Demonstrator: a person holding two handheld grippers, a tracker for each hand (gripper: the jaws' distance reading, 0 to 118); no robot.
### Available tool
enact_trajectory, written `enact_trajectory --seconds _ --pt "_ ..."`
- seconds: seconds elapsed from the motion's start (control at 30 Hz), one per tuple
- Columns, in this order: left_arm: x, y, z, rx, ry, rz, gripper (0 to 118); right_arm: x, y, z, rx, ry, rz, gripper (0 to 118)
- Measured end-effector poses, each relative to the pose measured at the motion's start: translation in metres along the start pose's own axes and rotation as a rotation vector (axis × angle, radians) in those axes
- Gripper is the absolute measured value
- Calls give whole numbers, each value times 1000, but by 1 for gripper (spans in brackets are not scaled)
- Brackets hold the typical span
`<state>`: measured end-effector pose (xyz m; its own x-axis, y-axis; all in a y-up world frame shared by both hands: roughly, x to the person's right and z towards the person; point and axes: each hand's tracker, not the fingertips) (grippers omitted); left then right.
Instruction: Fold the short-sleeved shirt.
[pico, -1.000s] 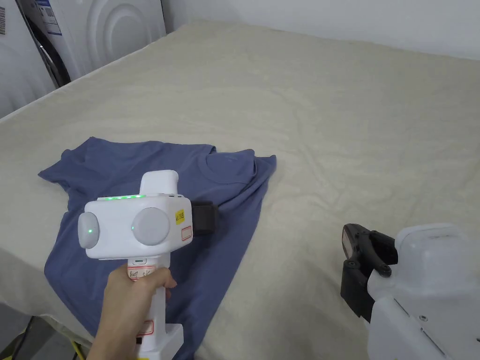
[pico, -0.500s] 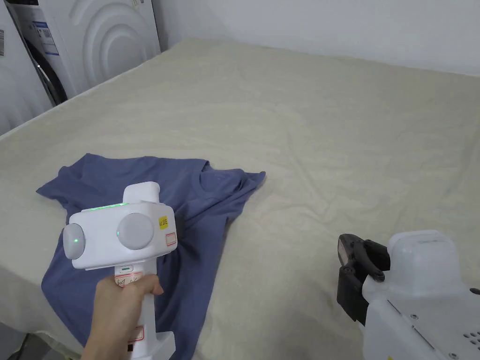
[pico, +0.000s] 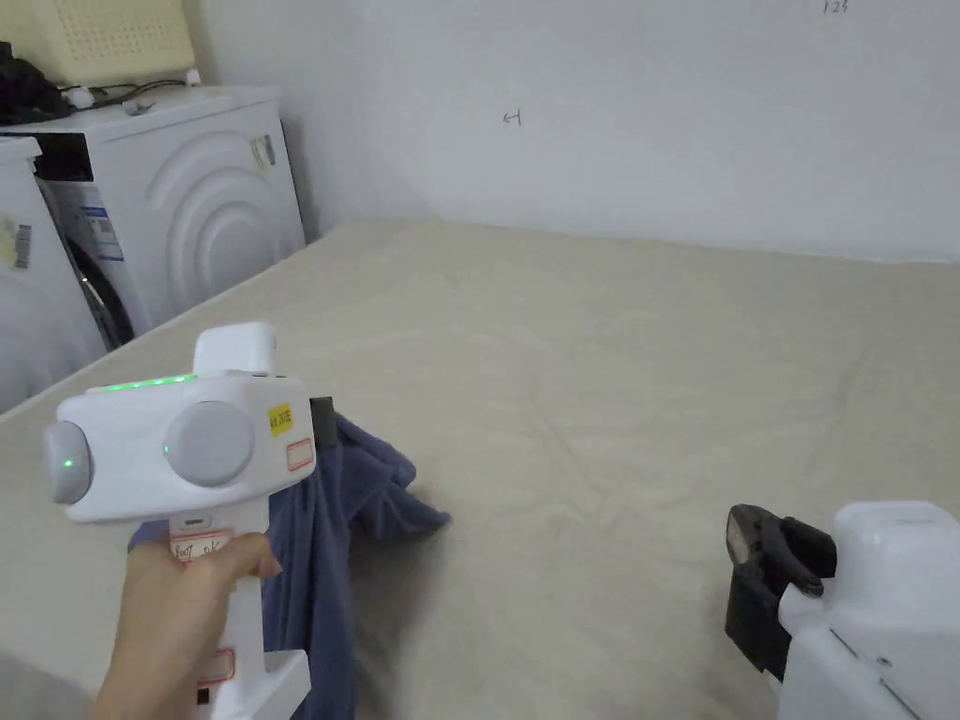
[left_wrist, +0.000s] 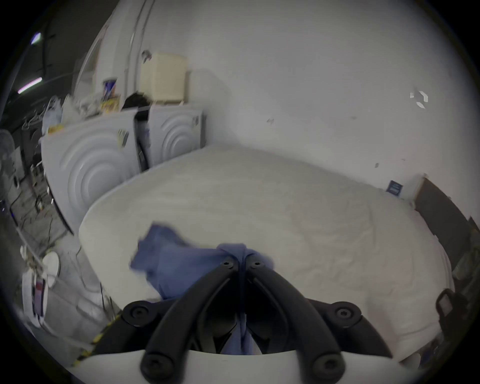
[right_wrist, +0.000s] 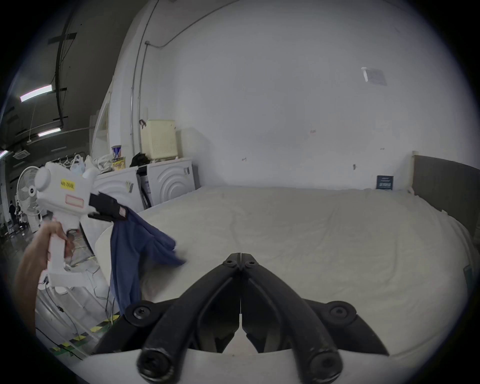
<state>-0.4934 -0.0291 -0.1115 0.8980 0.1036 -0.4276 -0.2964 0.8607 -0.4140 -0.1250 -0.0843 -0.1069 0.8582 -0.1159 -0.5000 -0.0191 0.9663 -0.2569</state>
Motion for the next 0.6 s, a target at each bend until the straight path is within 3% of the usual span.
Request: enact_trajectory --seconds 0.37,0.6 --pt "159 97 102 245 -397 -183 4 63 27 76 147 -196 -50 0" --pt "271 62 114 197 -697 -278 4 113 36 120 191 -378 -57 0"
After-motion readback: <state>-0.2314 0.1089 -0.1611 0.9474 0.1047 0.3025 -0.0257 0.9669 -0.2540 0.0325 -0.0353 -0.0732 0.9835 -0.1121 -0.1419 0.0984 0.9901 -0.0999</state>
